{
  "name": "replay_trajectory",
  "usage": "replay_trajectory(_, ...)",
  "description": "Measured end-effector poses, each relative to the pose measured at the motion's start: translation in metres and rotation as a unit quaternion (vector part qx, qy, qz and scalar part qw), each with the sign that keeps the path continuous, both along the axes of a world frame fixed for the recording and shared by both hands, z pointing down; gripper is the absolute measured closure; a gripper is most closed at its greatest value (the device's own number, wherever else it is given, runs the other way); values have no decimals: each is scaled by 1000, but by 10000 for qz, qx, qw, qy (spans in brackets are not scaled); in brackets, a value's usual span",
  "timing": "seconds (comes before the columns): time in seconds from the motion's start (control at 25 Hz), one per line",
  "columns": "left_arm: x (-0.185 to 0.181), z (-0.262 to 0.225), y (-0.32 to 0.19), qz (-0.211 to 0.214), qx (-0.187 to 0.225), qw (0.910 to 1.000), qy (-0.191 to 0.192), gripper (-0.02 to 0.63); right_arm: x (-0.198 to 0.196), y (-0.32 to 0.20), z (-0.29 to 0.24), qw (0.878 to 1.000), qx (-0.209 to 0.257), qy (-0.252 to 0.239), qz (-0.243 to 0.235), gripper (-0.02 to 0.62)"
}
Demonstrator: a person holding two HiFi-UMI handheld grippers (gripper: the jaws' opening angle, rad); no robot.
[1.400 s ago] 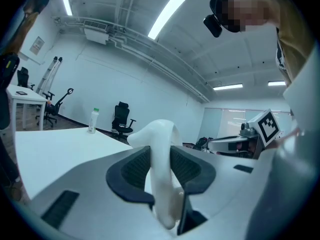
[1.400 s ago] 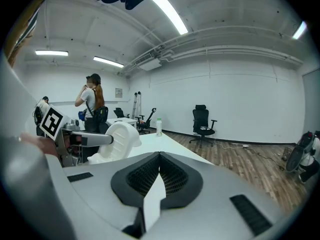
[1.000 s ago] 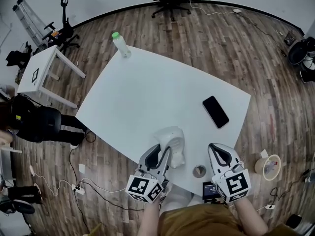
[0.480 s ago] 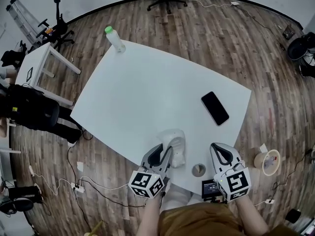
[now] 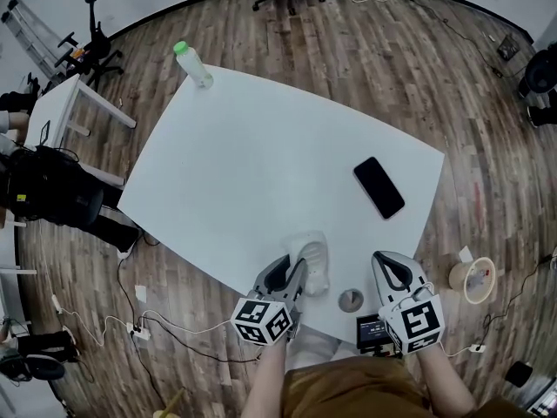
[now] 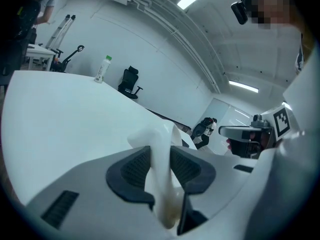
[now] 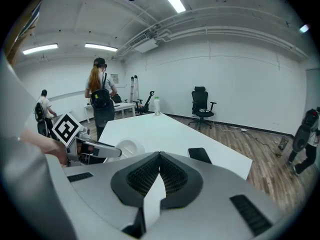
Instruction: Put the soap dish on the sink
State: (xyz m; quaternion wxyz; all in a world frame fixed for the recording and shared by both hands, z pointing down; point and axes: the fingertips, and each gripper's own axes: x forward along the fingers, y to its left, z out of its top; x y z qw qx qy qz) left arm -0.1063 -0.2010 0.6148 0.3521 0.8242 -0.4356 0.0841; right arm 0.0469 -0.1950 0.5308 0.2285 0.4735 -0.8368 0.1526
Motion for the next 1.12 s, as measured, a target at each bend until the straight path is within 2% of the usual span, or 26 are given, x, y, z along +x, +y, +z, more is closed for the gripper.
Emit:
replay_trajectory(0.32, 10, 24, 1, 73, -459, 9989, -20, 477, 17, -3, 7, 9998, -102, 70, 184, 589)
replay_trajectory(0.72, 9, 38, 3, -275, -893, 9946, 450, 476, 10, -3, 11, 9998, -135, 52, 108, 589)
replay_trajectory(0.96, 9, 39, 1, -312, -996, 9938, 371, 476, 7, -4, 11, 9999, -114, 56, 78, 588)
replay_trajectory(1.12, 10, 36, -2, -291, -966, 9949, 78, 476, 6, -2, 10, 9999, -112, 56, 56, 589)
